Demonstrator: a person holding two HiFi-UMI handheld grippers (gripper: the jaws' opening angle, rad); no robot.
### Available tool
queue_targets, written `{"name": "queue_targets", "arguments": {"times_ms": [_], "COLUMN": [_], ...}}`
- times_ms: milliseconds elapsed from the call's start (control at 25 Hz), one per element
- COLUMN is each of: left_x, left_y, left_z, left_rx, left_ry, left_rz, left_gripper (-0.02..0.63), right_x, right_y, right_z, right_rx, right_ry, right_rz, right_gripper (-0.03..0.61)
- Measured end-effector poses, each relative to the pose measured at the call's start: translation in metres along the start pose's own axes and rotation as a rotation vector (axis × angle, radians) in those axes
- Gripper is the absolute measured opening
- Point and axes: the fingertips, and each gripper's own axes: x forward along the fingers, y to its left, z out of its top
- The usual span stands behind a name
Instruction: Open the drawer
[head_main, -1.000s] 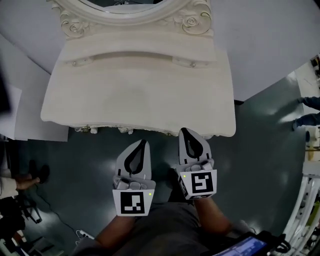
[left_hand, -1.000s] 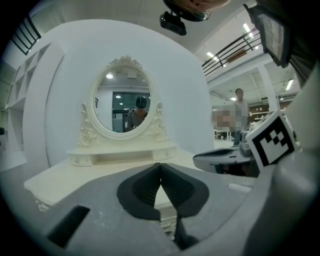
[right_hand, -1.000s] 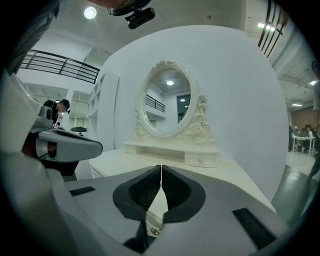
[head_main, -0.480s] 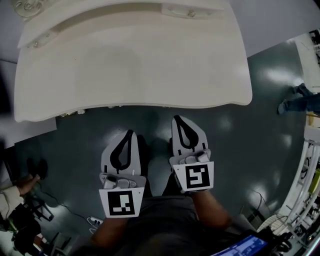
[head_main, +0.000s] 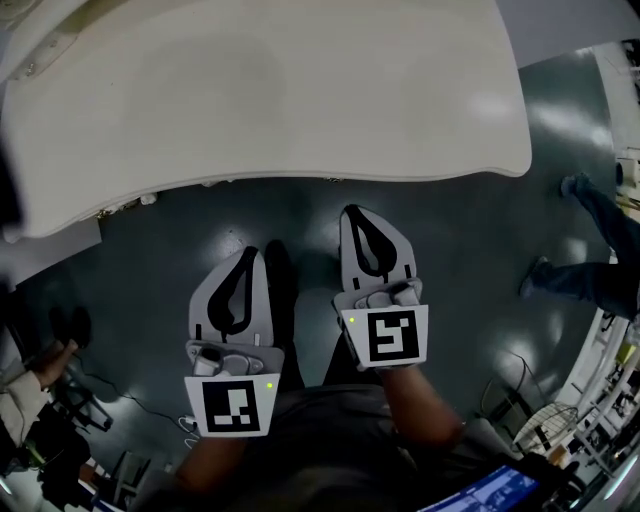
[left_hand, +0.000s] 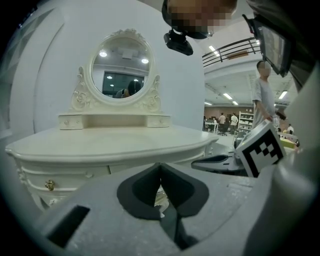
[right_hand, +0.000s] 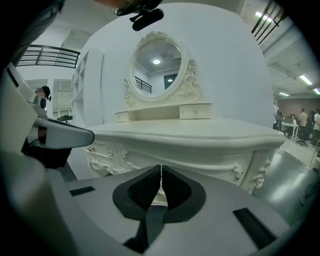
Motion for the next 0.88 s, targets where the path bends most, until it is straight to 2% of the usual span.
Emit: {"name": "queue_targets", "arguments": {"times_ms": [200, 320, 600, 880], "left_x": [0.003, 0.005, 0.009, -0.002], "left_y": [0.004, 0.009, 0.021, 0.037], "left_z": [-0.009, -0.014, -0.031, -0.036], "left_rx": [-0.003, -0.010, -0.023, -0.030], "left_ry": [0.016, 0.019, 0.025, 0.039], "left_rz": [-0.005, -0.002, 0.015, 0.027], "left_gripper": [0.015, 0.015, 0.015, 0.015], "right_x": [0.012, 0.021, 0.035, 0.052], "right_y": [-0.001, -0.001, -0.006, 0.005], "right_z": [-0.011, -0.017, -0.042, -0.044], "right_rx": [0.005, 0.007, 0.017, 0.020], "right_ry": [0.017, 0.023, 0.047, 0.059], "right_rz": [-0.005, -0.006, -0.031, -0.035], "right_gripper": [0.026, 0.099, 0.167, 0.181]}}
